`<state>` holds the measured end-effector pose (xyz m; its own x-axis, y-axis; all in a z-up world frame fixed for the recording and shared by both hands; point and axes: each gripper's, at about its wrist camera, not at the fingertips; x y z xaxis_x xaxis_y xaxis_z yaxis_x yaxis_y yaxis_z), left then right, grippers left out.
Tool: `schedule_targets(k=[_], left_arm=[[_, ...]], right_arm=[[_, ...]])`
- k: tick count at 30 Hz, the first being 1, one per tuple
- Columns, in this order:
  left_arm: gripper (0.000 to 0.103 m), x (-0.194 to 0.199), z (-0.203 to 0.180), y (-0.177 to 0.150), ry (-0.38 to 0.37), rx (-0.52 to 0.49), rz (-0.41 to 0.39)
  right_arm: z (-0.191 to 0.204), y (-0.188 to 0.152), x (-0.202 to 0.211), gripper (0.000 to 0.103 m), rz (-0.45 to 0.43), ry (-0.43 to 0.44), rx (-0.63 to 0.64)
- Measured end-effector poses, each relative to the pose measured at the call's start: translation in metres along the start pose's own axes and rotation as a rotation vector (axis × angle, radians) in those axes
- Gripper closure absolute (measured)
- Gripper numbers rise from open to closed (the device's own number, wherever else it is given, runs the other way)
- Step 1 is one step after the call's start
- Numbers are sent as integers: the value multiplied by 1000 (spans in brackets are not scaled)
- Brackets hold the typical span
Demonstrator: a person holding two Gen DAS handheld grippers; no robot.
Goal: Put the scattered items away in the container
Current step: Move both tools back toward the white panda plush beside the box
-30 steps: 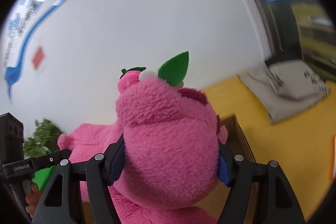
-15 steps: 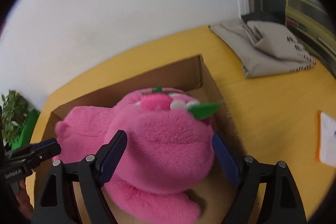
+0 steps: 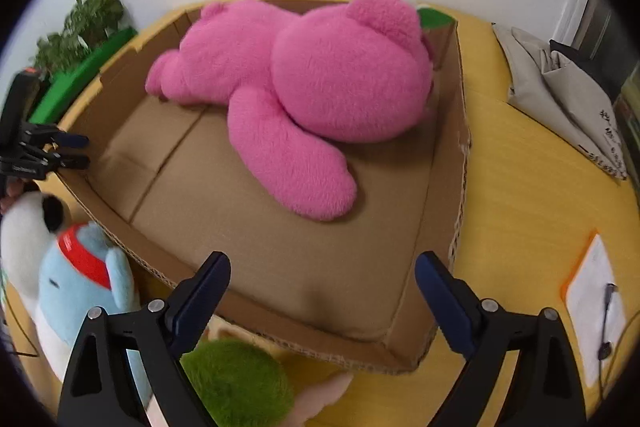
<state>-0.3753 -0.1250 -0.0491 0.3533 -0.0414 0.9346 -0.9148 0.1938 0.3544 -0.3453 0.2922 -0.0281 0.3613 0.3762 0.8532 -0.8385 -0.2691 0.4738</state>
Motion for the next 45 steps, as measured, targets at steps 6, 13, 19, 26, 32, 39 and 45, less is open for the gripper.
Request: schedule_targets(k=[6, 13, 19, 26, 32, 39, 45], left_arm=[[42, 14, -3, -28, -14, 3, -1], [18, 87, 5, -53, 24, 71, -225], [0, 175, -21, -117, 88, 186, -484], [0, 198, -69, -169, 80, 183, -533], [0, 197, -94, -179, 48, 186, -538], [0, 193, -106, -178, 18, 180, -528], [0, 190, -109, -174, 30, 181, -523]], right_arm=[[15, -24, 12, 10, -29, -9, -18], [52, -48, 98, 6, -354, -53, -74], [115, -89, 162, 0, -555, -54, -50], [157, -126, 154, 0, -538, -123, -69], [179, -136, 157, 0, -531, -158, -34], [185, -139, 157, 0, -525, -154, -21], [181, -139, 155, 0, -516, -149, -30]])
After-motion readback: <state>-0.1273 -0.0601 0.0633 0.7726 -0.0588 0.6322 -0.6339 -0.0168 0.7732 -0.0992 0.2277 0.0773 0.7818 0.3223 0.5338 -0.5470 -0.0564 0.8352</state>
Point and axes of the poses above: each gripper's, at about its wrist camera, not at the fingertips, and x roughly against the way its jaws point, z to its left, y to its top, and after that the axes turned 12 degrees about y, right-handed
